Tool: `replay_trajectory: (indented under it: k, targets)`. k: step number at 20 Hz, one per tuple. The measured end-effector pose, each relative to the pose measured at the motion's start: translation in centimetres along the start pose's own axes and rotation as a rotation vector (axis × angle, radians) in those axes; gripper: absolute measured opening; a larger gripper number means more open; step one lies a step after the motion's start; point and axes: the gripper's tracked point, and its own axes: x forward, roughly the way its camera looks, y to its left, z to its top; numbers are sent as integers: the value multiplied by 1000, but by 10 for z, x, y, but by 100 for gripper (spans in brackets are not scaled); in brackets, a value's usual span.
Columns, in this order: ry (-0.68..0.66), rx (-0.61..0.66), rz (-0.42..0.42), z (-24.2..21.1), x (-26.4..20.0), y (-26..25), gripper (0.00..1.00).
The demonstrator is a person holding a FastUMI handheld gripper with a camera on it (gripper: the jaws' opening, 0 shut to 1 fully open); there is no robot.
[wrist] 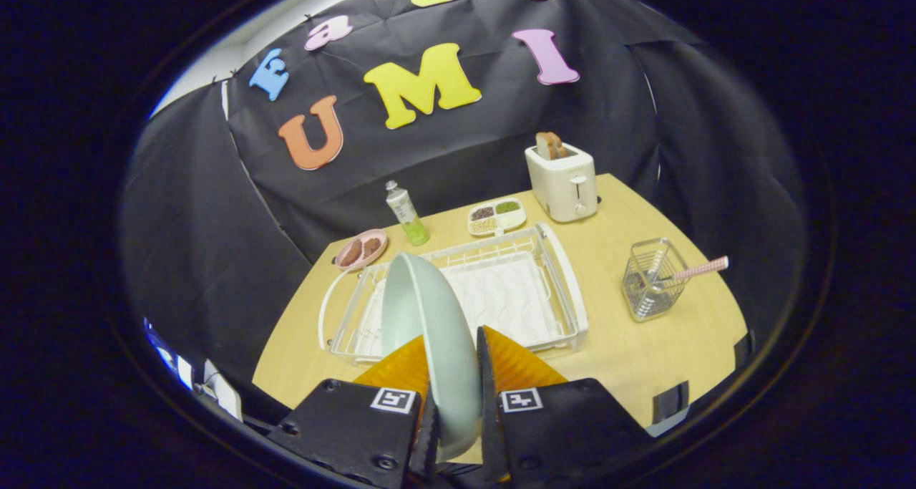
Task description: Take the plate from the dish rack, then take the spoon from the basket and place it into the plate.
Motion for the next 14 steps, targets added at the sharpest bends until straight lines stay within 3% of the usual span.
replay_trajectory:
  k: [7, 14]
  targets:
    - [72, 143, 74, -83, 7, -17, 30]
    - [112, 333, 86, -124, 25, -58, 30]
